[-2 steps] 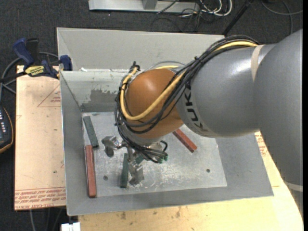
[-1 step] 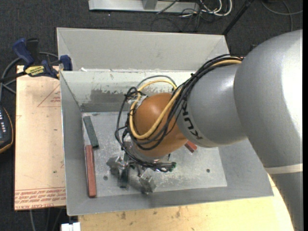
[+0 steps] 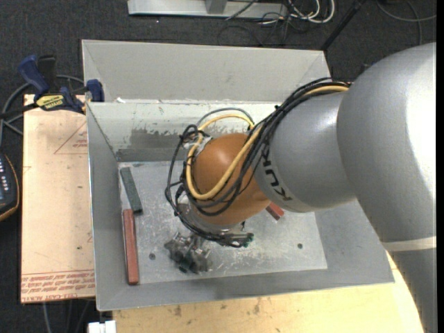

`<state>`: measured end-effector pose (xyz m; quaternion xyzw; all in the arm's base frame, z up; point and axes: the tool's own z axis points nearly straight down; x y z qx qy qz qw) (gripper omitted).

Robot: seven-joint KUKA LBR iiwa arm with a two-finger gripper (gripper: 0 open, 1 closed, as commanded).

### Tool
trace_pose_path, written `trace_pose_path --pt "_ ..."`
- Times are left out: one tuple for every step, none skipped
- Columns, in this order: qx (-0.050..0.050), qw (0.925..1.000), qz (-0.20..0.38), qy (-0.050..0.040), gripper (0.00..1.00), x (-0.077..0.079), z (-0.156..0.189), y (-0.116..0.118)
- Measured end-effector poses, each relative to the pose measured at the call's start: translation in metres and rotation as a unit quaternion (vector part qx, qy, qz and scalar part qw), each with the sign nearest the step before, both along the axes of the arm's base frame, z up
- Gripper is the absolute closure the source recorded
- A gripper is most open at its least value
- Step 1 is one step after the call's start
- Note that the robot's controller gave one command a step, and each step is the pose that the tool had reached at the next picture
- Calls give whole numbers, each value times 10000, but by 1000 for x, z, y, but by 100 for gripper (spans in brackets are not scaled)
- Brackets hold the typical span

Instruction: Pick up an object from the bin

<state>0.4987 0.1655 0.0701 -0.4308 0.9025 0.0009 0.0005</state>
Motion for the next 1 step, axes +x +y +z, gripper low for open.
trace_pose_path --pt "7 9998 -185 -46 100 -19 162 -29"
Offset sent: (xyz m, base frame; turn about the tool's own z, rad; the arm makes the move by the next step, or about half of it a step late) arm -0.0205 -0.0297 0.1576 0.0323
